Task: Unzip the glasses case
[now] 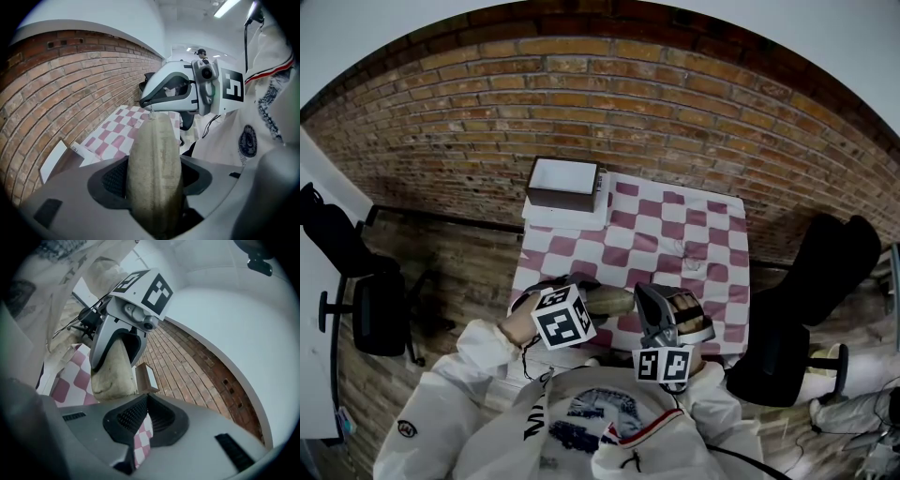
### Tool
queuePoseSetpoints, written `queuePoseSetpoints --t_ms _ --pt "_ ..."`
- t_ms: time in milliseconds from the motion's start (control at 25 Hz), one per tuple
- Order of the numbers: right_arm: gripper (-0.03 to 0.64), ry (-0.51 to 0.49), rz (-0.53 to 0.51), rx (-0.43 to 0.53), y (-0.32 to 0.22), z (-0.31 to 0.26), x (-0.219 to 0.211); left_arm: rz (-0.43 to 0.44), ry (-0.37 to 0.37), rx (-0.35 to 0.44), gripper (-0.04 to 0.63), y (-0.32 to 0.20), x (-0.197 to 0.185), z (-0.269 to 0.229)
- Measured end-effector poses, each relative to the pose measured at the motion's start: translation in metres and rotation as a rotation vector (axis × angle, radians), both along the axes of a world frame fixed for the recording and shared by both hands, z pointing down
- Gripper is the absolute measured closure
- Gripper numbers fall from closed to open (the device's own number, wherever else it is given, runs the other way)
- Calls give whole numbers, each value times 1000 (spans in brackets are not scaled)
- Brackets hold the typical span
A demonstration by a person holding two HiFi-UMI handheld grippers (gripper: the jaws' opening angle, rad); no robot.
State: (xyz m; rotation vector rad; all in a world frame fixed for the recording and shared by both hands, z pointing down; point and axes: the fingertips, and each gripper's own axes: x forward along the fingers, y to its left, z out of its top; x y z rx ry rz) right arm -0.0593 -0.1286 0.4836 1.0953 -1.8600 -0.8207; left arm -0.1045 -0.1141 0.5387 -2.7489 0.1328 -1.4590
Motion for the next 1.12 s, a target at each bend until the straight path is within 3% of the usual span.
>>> queuePoseSetpoints --t_ms 280,720,1120 --pt "600 98 -35 15 -1 8 -6 19 -79 -1 305 -2 -2 16" --pt "600 252 -39 37 0 17 -15 9 -135 14 308 -2 -3 29" --pt "598 177 -31 3 0 22 -12 12 -99 29 307 -4 0 32"
